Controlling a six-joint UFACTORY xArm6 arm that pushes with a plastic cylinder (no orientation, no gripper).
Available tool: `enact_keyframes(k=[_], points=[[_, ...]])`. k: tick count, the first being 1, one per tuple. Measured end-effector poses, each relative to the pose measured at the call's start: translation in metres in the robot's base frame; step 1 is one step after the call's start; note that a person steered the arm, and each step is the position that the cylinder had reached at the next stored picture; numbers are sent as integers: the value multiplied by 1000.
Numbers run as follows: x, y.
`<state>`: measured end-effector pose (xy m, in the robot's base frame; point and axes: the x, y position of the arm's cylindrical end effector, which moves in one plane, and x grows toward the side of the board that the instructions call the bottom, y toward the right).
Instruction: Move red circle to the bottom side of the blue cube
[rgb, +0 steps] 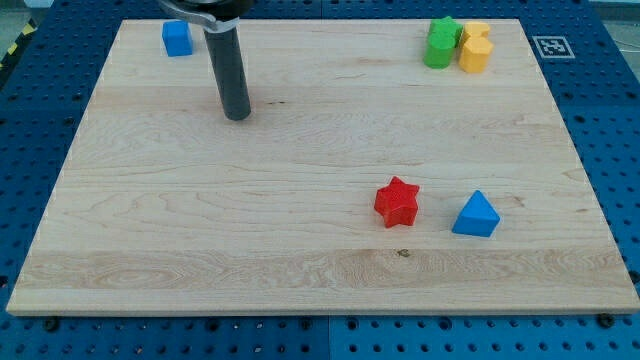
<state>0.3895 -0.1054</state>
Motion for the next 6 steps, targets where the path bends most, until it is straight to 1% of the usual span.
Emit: enact_keyframes(k=[1, 2, 3, 4, 5, 6], points=[[33, 28], [10, 53], [-18, 37], [-36, 7], [-49, -8], [-44, -9]])
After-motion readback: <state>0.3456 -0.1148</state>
